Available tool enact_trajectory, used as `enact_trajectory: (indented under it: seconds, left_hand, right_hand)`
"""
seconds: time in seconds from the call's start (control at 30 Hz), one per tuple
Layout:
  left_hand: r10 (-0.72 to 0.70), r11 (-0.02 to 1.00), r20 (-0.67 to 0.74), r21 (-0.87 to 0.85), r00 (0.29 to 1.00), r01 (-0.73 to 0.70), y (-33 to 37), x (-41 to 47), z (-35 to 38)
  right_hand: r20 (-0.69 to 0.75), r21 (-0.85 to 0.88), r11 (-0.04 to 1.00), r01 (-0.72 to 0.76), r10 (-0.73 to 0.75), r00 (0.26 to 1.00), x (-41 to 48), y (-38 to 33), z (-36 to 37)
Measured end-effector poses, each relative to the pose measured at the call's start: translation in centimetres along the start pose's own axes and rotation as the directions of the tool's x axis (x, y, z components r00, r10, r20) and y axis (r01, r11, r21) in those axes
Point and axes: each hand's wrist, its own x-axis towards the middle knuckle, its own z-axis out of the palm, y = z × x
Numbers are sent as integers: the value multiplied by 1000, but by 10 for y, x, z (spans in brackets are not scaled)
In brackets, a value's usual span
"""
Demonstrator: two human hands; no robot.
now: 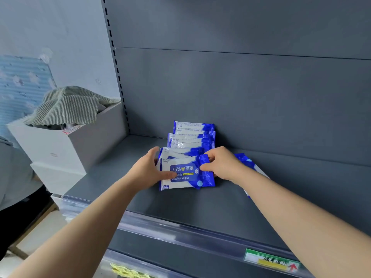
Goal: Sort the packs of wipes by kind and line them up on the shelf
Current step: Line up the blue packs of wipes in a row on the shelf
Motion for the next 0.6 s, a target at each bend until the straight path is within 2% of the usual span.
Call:
enact_trajectory:
  seconds: [0.1,0.3,0.37,0.43,0.47,0.5,0.57,0.6]
  left_hand:
    - [-2,1000,-11,-17,1000,1,1,9,3]
    - [99,991,-114,-77,989,-108,13,31,9]
    - [103,994,-141,-33,985,-109,14,42,8]
    - [98,995,-132,-18,986,-101,13,50,9]
    - [96,995,-123,-25,988,-100,12,53,10]
    - [96,994,-115,-34,989,-101,12,55,10]
    - [100,993,-99,-50,990,-105,9,59,11]
    - [105,992,-93,-61,990,-111,8,60,12]
  right_hand:
    - [-129,66,998,-19,27,991,4,2,1]
    - [-184,159,987,-27,56,981,10,5,-16]
    - [-268,73,997,-40,58,962,10,5,-30]
    - [-355,-216,946,-240,153,922,3,10,-47]
    - [-369,-336,870,-360,230,901,-5,13,-54]
    - [-355,-385,806,-449,320,879,-13,17,-60]
    - [-273,-288,783,-550,484,832,-27,22,-64]
    - [-233,-223,798,-561,515,825,-30,24,-65]
